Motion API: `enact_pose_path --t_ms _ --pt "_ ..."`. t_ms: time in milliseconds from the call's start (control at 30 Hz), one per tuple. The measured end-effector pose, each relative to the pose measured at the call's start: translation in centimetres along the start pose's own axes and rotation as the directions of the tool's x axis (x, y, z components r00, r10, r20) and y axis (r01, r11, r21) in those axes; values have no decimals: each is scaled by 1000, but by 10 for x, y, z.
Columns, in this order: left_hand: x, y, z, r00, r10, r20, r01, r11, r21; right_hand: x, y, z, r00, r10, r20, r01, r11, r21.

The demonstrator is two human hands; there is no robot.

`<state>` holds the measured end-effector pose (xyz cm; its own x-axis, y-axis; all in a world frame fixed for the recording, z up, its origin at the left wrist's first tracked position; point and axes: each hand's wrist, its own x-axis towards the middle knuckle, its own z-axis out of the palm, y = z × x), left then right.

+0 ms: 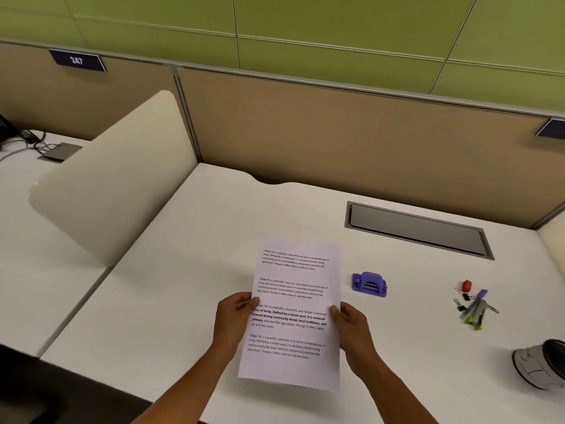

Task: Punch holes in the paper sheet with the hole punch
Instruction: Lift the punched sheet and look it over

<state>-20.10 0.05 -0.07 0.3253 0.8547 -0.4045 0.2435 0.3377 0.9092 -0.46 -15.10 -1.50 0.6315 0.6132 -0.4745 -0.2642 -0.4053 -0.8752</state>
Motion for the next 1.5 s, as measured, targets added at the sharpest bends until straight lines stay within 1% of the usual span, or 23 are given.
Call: enact_pose_path --t_ms 367,467,533,600,667,800,900,1000,1167,1367,1500 --pt "12 4 -23 1000 1 -20 -1 1000 -22 1 -9 24 998 -43 35 44 999 -31" --pt "15 10 -29 999 26 46 -25 1000 -12 -3 -19 33 992 -100 75 102 994 -30" --pt "16 14 -33 992 73 104 -75 997 13 -7 -24 40 983 -145 110 149 989 -22" --pt "15 14 -38 981 130 141 -130 991 -8 -11 -27 46 973 -185 136 188 982 -15" --pt "14 12 -41 982 142 128 -139 990 -28 -12 -27 51 967 -203 154 207 978 -5" --pt "10 -5 -40 993 72 97 -70 997 -23 -13 -12 58 972 -166 168 174 984 -38" --pt "6 -17 -37 998 45 49 -44 999 -32 -11 -3 60 974 -155 162 168 983 -71" --pt "2 -21 -37 999 45 21 -44 998 -36 -10 -2 60 977 -167 131 179 981 -80" --pt "-3 -24 -31 998 67 -19 -68 995 -68 -11 -1 62 974 -195 118 208 972 -106" --pt "-7 -21 -21 998 62 -27 -65 992 -107 -12 2 61 977 -189 98 199 975 -99" --pt "-7 -23 -19 998 60 -15 -62 993 -102 -11 6 60 981 -173 93 183 977 -113"
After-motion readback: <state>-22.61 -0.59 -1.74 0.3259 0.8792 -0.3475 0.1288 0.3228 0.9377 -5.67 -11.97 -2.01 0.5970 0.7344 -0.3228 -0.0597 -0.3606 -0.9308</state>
